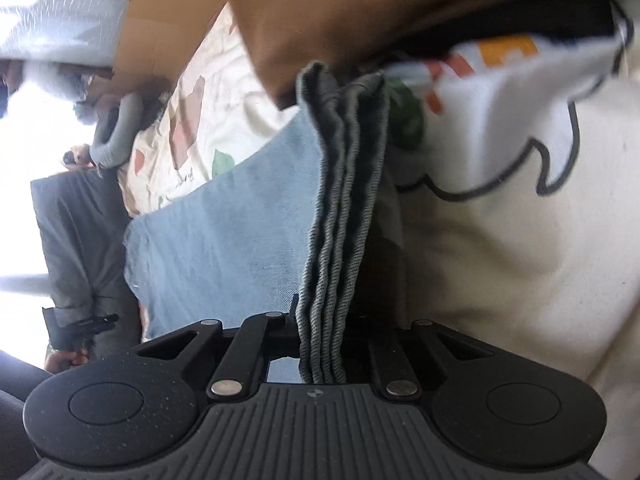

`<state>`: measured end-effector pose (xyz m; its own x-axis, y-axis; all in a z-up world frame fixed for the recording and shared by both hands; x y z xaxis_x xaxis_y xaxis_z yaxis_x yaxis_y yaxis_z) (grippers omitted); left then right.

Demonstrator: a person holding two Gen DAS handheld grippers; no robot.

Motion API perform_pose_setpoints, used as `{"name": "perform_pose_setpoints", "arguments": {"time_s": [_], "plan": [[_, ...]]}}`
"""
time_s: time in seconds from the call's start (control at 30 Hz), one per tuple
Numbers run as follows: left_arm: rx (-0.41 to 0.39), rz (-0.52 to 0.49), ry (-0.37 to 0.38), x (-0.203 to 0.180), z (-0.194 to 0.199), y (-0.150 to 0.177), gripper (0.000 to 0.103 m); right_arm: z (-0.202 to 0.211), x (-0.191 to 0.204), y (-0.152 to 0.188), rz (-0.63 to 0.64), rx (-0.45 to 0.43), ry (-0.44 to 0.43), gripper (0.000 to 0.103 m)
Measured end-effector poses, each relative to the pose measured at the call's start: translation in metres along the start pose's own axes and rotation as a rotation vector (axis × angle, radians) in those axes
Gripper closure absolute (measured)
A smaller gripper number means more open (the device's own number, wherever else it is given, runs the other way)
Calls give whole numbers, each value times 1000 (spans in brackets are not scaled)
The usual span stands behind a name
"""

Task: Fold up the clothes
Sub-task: 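Lift the folded hem with the right gripper and carry it over the trousers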

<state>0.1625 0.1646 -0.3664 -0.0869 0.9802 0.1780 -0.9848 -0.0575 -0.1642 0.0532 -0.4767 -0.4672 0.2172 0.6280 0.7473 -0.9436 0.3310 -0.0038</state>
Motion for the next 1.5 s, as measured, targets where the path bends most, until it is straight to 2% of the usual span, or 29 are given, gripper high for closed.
{"name": "perform_pose_setpoints", "arguments": {"time_s": [0.17,0.37,0.7,0.93,1.03,1.23,1.37,1.5], "plan": [[0,-66,60,-19,-4,6,37,16,33,0,38,12,56,95],[11,-76,105,-36,-14,8,38,46,87,-6,56,-11,90,95],[29,-166,153,-67,-22,17,38,89,172,-25,180,-47,91,95],[21,-172,205,-85,-25,15,38,121,230,-43,260,-76,93,95],[15,-156,252,-95,-22,13,48,135,246,-52,288,-79,111,95],[-26,-180,355,-130,-9,3,48,168,274,-73,339,-106,172,95],[-33,-237,405,-156,-8,3,49,192,281,-91,342,-141,235,95],[-38,-349,462,-188,-5,9,51,218,287,-104,357,-170,306,95]]}}
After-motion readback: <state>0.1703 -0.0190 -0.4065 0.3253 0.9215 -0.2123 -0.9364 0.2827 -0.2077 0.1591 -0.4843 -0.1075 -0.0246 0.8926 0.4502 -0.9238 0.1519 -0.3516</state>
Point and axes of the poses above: each gripper's, at about its wrist camera, not at the fingertips, and z roughly against the way its jaws point, x to its left, y to its underside, the point moved 10 cm from there along -z, roughly the way its jaws point, and after that the axes turned 4 degrees about x, right-handed, at the moved point
